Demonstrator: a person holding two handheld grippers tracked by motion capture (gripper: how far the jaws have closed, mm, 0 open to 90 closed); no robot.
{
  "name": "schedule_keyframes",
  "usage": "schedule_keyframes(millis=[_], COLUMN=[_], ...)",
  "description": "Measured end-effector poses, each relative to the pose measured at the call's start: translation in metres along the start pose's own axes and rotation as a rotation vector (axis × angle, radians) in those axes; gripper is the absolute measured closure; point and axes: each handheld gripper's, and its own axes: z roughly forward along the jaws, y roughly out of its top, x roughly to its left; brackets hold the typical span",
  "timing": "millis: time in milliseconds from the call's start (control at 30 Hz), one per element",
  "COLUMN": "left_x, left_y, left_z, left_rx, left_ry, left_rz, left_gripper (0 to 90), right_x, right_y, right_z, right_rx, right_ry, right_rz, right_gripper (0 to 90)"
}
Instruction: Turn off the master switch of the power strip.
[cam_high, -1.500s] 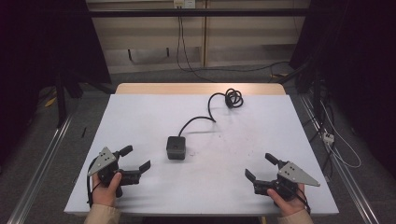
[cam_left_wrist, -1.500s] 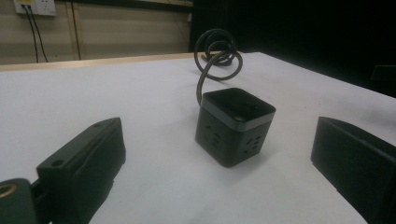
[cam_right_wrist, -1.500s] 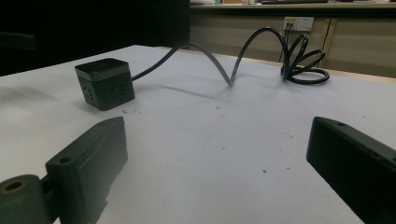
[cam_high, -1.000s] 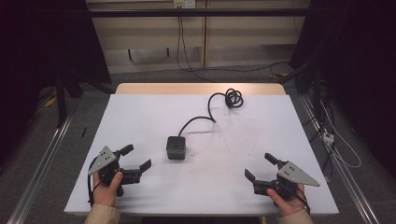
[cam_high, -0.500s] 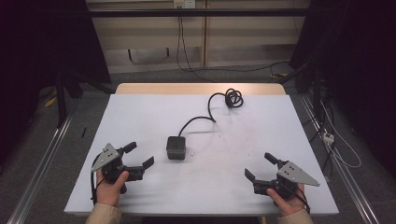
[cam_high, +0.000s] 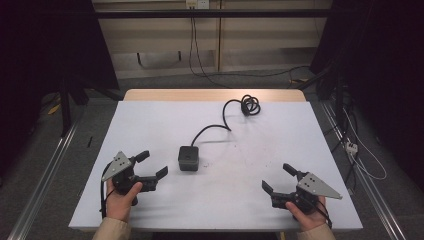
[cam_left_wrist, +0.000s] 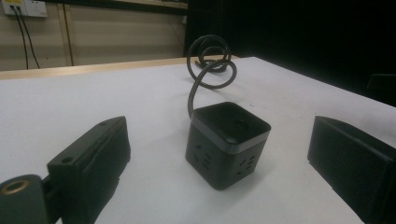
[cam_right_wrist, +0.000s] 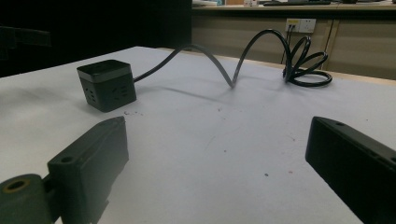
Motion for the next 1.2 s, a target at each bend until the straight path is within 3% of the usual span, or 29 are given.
schedule_keyframes(millis=[1200], left_x=[-0.002], left_y=[0.008], left_z=[0.017], left_rx=[0.014], left_ry=[-0.012], left_rz=[0.023], left_gripper=[14.9], right_x=[-0.001], right_y=[0.0], right_z=[-0.003], right_rx=[-0.002], right_ry=[-0.003], right_rz=[0.0], right_gripper=[6.3])
